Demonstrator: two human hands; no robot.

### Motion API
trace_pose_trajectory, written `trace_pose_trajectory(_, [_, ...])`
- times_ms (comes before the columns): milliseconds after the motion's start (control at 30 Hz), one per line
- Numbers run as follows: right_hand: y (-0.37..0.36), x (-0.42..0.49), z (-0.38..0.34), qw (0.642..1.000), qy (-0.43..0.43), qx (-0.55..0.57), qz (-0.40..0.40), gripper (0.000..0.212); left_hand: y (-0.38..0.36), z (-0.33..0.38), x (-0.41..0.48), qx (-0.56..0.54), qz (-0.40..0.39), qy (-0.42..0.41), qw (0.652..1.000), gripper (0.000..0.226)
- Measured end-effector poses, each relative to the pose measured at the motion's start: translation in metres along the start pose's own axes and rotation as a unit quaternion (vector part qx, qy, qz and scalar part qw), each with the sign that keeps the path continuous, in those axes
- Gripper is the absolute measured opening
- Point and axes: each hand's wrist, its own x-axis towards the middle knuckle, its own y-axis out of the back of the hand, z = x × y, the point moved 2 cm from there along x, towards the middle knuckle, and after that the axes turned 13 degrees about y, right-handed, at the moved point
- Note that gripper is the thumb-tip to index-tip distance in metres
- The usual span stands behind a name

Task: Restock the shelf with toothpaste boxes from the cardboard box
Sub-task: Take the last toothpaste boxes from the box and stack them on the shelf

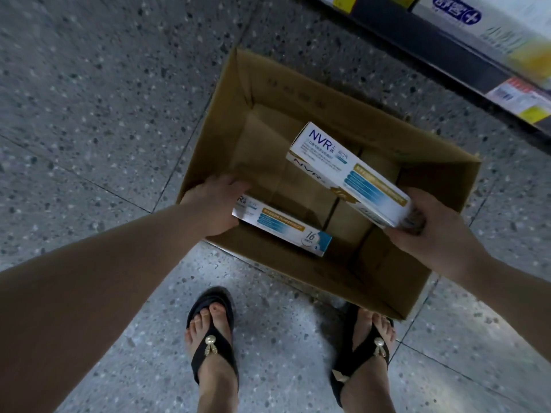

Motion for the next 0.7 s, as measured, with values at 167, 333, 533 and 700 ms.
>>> trace_pose_trajectory(167, [-0.009,0.004,0.013,1.0,0.001,-0.002,0.011,0.049,-0.017,0.005,0.027,0.055,-0.018,-0.011,0.998,0.068])
trace_pose_trajectory(333, [-0.022,0.006,0.015,0.999,-0.005,0.024,0.025,0.052,-0.024,0.008,0.034,0.062,0.014,-0.031,0.998,0.072])
trace_pose_trajectory(533, [-0.012,0.006,0.004,1.0,-0.002,0.017,0.025,0.058,-0.006,0.004,0.013,-0.017,0.022,-0.063,0.998,0.055])
trace_pose_trajectory(700, [0.036,-0.016,-0.04,0.999,0.023,0.008,0.044,0.046,0.03,0.0,-0.056,-0.144,0.06,-0.067,0.985,0.058])
